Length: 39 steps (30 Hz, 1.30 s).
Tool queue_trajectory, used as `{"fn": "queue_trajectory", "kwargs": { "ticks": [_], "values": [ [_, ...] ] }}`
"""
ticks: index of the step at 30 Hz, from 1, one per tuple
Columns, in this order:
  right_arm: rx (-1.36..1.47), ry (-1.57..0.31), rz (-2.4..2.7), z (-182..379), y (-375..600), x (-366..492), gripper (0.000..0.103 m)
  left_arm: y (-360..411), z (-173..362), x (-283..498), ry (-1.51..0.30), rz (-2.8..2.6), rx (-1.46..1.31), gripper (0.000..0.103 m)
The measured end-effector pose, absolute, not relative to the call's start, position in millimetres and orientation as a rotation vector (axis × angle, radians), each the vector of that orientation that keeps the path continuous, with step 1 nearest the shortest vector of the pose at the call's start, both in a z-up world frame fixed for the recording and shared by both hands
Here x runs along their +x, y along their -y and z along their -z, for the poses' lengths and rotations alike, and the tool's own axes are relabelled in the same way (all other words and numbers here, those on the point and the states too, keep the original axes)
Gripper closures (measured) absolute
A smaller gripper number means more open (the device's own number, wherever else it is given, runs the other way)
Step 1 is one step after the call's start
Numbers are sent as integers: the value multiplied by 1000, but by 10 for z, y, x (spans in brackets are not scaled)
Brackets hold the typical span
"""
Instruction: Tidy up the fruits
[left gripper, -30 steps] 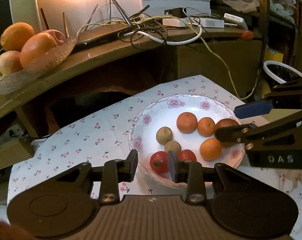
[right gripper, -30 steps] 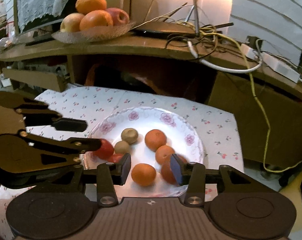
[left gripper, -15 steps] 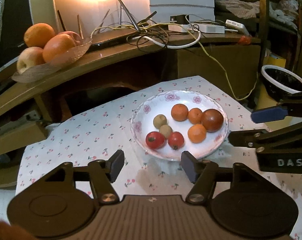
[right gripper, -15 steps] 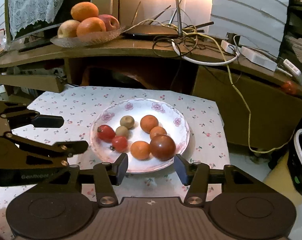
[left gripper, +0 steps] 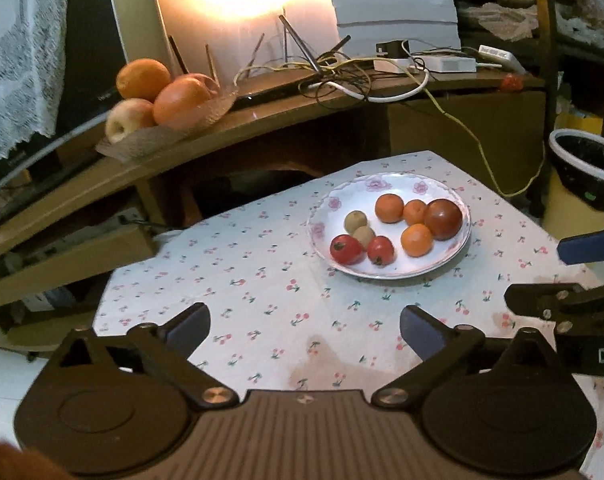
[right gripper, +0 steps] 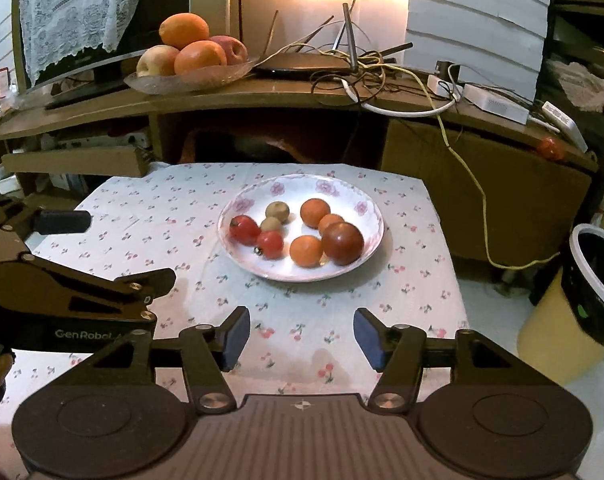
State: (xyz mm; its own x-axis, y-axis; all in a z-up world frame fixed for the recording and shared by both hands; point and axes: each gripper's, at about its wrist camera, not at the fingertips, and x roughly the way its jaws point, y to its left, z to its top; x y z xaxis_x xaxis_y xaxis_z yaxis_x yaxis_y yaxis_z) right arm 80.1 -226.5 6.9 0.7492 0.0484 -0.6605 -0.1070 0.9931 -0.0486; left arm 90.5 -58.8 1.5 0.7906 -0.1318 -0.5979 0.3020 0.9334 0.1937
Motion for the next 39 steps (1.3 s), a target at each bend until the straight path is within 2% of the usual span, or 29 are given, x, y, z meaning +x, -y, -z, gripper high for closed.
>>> {"fn": "queue_trajectory", "kwargs": {
  "ticks": [39],
  "values": [
    [-31,-706,-12,-122,2100,41,41,374,-90,148,-652,183,179,0]
  ]
}}
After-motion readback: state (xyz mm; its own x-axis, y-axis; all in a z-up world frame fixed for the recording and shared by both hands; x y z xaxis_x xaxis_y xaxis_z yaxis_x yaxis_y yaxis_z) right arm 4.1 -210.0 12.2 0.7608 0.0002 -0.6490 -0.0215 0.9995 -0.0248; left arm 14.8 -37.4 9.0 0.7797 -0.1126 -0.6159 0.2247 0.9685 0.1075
